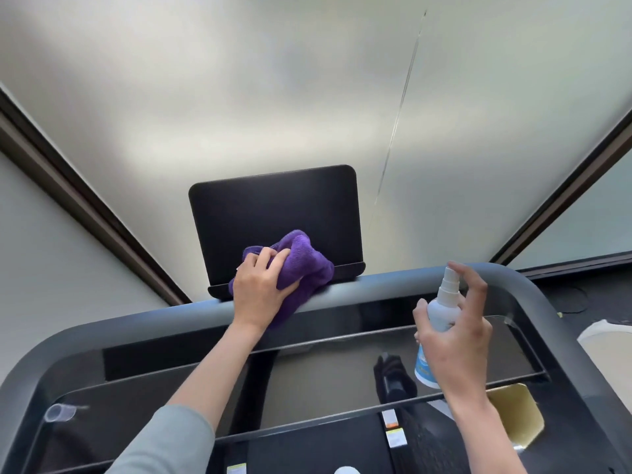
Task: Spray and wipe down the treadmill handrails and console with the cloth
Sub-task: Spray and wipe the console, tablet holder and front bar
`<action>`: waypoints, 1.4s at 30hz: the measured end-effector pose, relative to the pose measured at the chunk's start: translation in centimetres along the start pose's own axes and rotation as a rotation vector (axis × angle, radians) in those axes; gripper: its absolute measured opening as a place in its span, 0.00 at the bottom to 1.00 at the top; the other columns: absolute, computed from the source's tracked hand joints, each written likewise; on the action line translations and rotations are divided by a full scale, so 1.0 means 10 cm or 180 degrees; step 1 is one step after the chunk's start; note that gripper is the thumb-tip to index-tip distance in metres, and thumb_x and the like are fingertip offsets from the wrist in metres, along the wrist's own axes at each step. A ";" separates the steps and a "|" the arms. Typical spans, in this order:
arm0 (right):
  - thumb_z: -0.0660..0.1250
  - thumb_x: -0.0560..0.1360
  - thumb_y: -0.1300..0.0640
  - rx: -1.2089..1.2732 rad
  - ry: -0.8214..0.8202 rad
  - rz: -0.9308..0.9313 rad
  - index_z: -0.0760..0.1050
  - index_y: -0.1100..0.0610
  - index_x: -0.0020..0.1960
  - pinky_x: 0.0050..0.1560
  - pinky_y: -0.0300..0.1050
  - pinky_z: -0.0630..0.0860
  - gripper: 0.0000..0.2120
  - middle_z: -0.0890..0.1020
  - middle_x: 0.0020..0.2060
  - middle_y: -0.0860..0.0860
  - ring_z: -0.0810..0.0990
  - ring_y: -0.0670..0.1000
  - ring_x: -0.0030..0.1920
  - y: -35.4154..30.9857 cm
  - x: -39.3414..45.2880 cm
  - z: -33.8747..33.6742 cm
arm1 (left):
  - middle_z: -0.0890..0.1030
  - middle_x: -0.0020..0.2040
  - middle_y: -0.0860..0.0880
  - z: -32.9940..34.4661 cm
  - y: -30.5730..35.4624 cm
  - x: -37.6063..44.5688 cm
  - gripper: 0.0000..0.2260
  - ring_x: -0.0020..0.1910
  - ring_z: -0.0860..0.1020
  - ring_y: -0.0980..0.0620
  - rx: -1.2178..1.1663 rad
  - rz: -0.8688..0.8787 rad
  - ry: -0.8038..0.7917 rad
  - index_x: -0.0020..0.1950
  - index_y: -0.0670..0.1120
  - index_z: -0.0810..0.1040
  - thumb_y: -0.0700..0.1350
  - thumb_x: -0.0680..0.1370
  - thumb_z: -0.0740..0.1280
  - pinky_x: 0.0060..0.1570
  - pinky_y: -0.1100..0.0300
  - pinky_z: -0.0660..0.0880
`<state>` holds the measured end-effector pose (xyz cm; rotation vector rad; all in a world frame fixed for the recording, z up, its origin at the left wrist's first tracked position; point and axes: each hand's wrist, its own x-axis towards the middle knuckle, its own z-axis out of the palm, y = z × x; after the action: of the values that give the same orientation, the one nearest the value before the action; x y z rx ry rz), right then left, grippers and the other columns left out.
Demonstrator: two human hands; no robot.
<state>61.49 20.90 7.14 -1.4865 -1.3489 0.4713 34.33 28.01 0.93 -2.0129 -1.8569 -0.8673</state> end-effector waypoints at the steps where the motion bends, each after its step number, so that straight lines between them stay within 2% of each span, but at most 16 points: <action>1: 0.70 0.74 0.66 0.0025 -0.0032 -0.0002 0.64 0.42 0.67 0.35 0.48 0.78 0.30 0.78 0.33 0.54 0.81 0.57 0.29 -0.01 -0.02 0.01 | 0.80 0.45 0.45 -0.07 -0.15 -0.05 0.19 0.37 0.76 0.42 0.0089 -0.0053 0.0032 0.56 0.42 0.82 0.54 0.72 0.71 0.35 0.49 0.77; 3: 0.71 0.73 0.66 0.0060 -0.0088 -0.0033 0.64 0.42 0.66 0.35 0.46 0.78 0.30 0.78 0.33 0.54 0.81 0.57 0.29 -0.03 -0.07 0.07 | 0.80 0.45 0.43 -0.21 -0.40 -0.14 0.21 0.39 0.76 0.40 0.0173 -0.0277 0.0023 0.56 0.42 0.81 0.57 0.73 0.66 0.35 0.50 0.77; 5: 0.71 0.73 0.67 0.0082 -0.0120 -0.0079 0.65 0.43 0.66 0.34 0.43 0.77 0.30 0.78 0.32 0.54 0.80 0.56 0.28 -0.04 -0.11 0.13 | 0.80 0.47 0.42 -0.33 -0.52 -0.21 0.22 0.42 0.76 0.39 0.0144 -0.0622 0.0029 0.56 0.41 0.81 0.58 0.72 0.66 0.38 0.48 0.76; 9: 0.70 0.74 0.67 0.0177 -0.0208 -0.0052 0.65 0.41 0.66 0.33 0.44 0.77 0.30 0.77 0.31 0.53 0.78 0.54 0.27 -0.08 -0.17 0.25 | 0.79 0.49 0.45 -0.33 -0.14 -0.06 0.21 0.46 0.75 0.40 -0.0302 -0.0859 0.0297 0.57 0.42 0.79 0.56 0.72 0.67 0.44 0.49 0.72; 11: 0.70 0.74 0.68 0.0169 -0.0268 -0.0137 0.65 0.42 0.66 0.33 0.38 0.76 0.30 0.77 0.31 0.51 0.77 0.51 0.26 -0.11 -0.17 0.29 | 0.79 0.50 0.46 -0.21 0.24 0.18 0.20 0.47 0.75 0.41 -0.0583 -0.0743 0.0403 0.57 0.42 0.79 0.52 0.70 0.72 0.44 0.50 0.73; 13: 0.70 0.73 0.68 0.0133 -0.0308 -0.0224 0.65 0.44 0.66 0.33 0.34 0.74 0.30 0.75 0.30 0.49 0.76 0.52 0.28 -0.13 -0.15 0.32 | 0.80 0.51 0.45 -0.07 0.52 0.38 0.21 0.47 0.76 0.41 -0.0449 -0.0531 0.0292 0.57 0.44 0.80 0.49 0.67 0.76 0.45 0.48 0.73; 16: 0.70 0.73 0.69 0.0110 -0.0324 -0.0272 0.64 0.45 0.66 0.33 0.31 0.72 0.30 0.73 0.30 0.46 0.75 0.50 0.29 -0.15 -0.11 0.36 | 0.81 0.51 0.46 0.04 0.45 0.40 0.23 0.43 0.78 0.42 -0.0107 -0.0100 0.0105 0.57 0.45 0.82 0.49 0.64 0.79 0.41 0.50 0.75; 18: 0.70 0.73 0.70 0.0158 -0.0352 -0.0279 0.64 0.45 0.66 0.33 0.34 0.73 0.30 0.72 0.30 0.45 0.74 0.50 0.28 -0.19 -0.08 0.40 | 0.82 0.49 0.47 0.02 0.18 0.30 0.25 0.39 0.78 0.43 -0.0074 0.0276 0.0097 0.56 0.44 0.82 0.48 0.61 0.81 0.36 0.53 0.76; 20: 0.70 0.73 0.70 0.0214 -0.0403 -0.0295 0.64 0.45 0.65 0.33 0.41 0.75 0.30 0.71 0.27 0.48 0.73 0.53 0.27 -0.23 -0.06 0.43 | 0.82 0.47 0.47 -0.04 -0.07 0.20 0.25 0.37 0.76 0.43 0.0031 0.0331 0.0112 0.56 0.44 0.82 0.47 0.61 0.82 0.34 0.55 0.76; 23: 0.70 0.73 0.70 0.0272 -0.0451 -0.0375 0.64 0.45 0.65 0.35 0.48 0.76 0.30 0.70 0.26 0.58 0.72 0.58 0.27 -0.31 -0.02 0.48 | 0.81 0.46 0.45 -0.17 -0.32 0.05 0.25 0.38 0.76 0.42 0.0234 -0.0125 0.0129 0.57 0.42 0.81 0.46 0.62 0.82 0.32 0.54 0.76; 27: 0.70 0.73 0.70 0.0315 -0.0428 -0.0401 0.63 0.44 0.65 0.34 0.52 0.77 0.31 0.72 0.29 0.58 0.73 0.60 0.26 -0.35 0.01 0.53 | 0.78 0.47 0.47 -0.31 -0.30 0.00 0.20 0.44 0.75 0.44 -0.0193 -0.0984 0.0594 0.57 0.44 0.78 0.52 0.70 0.75 0.37 0.52 0.74; 28: 0.70 0.73 0.70 0.0306 -0.0425 -0.0398 0.63 0.44 0.65 0.33 0.53 0.77 0.31 0.72 0.29 0.57 0.73 0.59 0.26 -0.35 0.00 0.54 | 0.78 0.48 0.48 -0.28 -0.15 0.08 0.19 0.45 0.74 0.46 -0.0311 -0.0939 0.0708 0.57 0.45 0.78 0.54 0.71 0.73 0.40 0.54 0.72; 30: 0.70 0.73 0.71 0.0258 -0.0437 -0.0412 0.63 0.45 0.65 0.33 0.50 0.77 0.31 0.71 0.28 0.52 0.72 0.56 0.26 -0.34 -0.02 0.57 | 0.78 0.50 0.47 -0.13 0.28 0.30 0.21 0.46 0.73 0.46 -0.0443 -0.0433 0.0695 0.57 0.46 0.78 0.53 0.68 0.74 0.43 0.54 0.69; 34: 0.70 0.73 0.71 0.0238 -0.0524 -0.0445 0.63 0.45 0.66 0.34 0.48 0.78 0.31 0.74 0.33 0.44 0.75 0.52 0.27 -0.31 -0.04 0.56 | 0.81 0.53 0.46 0.17 0.86 0.58 0.24 0.48 0.79 0.44 0.0024 0.0567 0.0014 0.57 0.49 0.82 0.51 0.63 0.79 0.44 0.50 0.74; 38: 0.70 0.73 0.70 0.0189 -0.0399 -0.0376 0.64 0.45 0.65 0.33 0.46 0.77 0.30 0.73 0.28 0.49 0.73 0.53 0.25 -0.28 0.03 0.49 | 0.81 0.51 0.45 0.14 0.49 0.53 0.24 0.44 0.79 0.43 0.0007 0.0936 -0.0061 0.58 0.47 0.82 0.47 0.63 0.79 0.38 0.50 0.75; 42: 0.70 0.74 0.69 0.0211 -0.0351 -0.0291 0.64 0.44 0.66 0.35 0.56 0.80 0.30 0.74 0.29 0.55 0.76 0.58 0.26 -0.27 0.09 0.43 | 0.81 0.51 0.45 -0.04 0.01 0.33 0.29 0.43 0.78 0.42 0.0240 0.0665 -0.0030 0.59 0.46 0.81 0.47 0.60 0.82 0.37 0.52 0.75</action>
<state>56.93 23.06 8.04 -1.3551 -1.4670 0.5408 34.30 30.48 3.19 -2.1199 -1.6215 -0.7205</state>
